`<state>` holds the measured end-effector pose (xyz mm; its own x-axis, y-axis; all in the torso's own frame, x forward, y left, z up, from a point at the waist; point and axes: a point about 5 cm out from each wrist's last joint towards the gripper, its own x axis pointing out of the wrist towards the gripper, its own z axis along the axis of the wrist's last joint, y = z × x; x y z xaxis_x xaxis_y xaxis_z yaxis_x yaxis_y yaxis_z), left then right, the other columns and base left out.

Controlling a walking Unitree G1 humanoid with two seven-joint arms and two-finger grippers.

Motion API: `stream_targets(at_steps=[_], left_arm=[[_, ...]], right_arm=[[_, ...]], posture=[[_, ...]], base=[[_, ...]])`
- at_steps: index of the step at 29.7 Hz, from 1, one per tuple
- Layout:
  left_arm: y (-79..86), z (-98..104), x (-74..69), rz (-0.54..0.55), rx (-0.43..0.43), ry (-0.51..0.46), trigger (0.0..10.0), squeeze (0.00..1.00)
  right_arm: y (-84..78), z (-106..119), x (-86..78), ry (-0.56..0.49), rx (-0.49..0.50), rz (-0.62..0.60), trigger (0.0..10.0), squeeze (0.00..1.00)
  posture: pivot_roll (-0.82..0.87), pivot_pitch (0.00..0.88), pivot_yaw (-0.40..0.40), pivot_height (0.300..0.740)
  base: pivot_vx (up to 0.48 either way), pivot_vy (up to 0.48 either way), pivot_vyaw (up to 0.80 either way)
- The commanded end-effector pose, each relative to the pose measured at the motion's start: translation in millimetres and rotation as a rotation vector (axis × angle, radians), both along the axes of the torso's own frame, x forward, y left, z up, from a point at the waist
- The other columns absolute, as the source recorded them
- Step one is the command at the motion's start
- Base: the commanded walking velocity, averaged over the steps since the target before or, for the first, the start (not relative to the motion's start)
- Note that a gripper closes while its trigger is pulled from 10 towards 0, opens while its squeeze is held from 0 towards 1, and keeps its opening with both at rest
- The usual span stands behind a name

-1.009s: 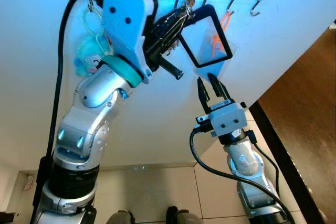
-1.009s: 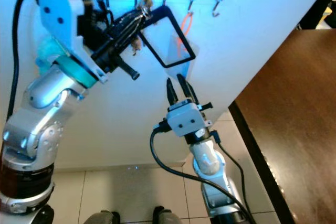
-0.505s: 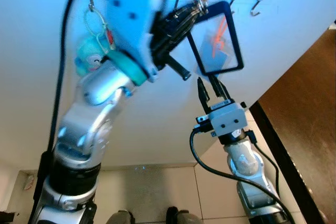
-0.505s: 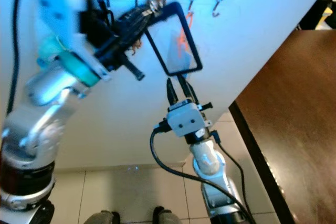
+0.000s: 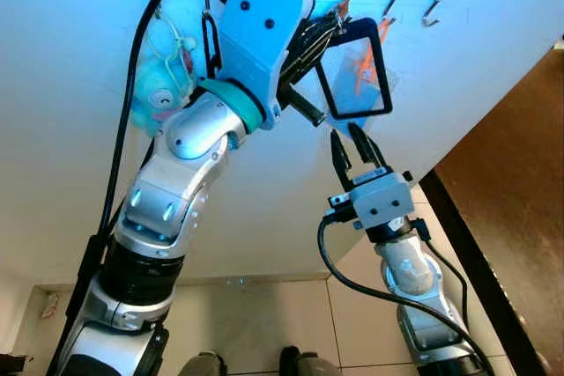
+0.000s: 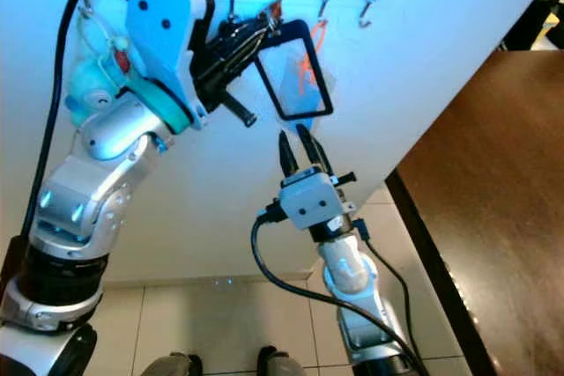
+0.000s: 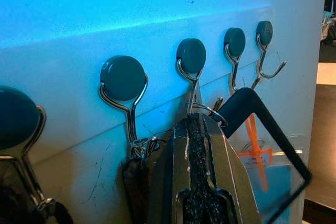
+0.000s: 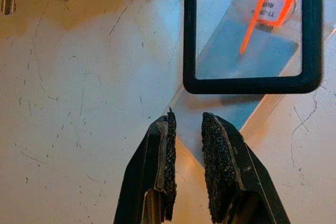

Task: Hang keys on a hook

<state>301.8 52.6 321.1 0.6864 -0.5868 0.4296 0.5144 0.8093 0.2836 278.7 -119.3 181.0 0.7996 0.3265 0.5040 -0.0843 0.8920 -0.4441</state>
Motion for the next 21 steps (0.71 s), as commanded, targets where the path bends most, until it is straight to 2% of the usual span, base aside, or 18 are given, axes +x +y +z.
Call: stream_targets(at_steps=[1,5,9,21], left_arm=[[0.2,12,-2.2,-0.002,-0.041,-0.042,10.0,0.0],[-1.0,14,-2.9,-0.006,-0.038,-0.055,10.0,0.0],[-2.2,-3,-2.3,-0.004,0.046,-0.041,10.0,0.0],[7.5,-25,-9.1,-0.019,0.097,0.013,10.0,0.0]], right_arm=[[0.0,-5,-1.7,0.014,-0.011,-0.001,10.0,0.0],[-0.1,-5,-1.6,0.014,-0.011,-0.002,10.0,0.0],[-0.1,-5,-1.4,0.013,-0.012,-0.002,10.0,0.0],[-0.3,-5,-0.5,0.011,-0.015,0.0,10.0,0.0]], posture=[[0.1,0.12,0.026,0.74],[0.1,0.12,0.026,0.74],[0.1,0.114,0.024,0.74],[0.1,0.103,0.018,0.74]], base=[[0.0,0.0,0.0],[0.0,0.0,0.0],[0.0,0.0,0.0],[0.0,0.0,0.0]])
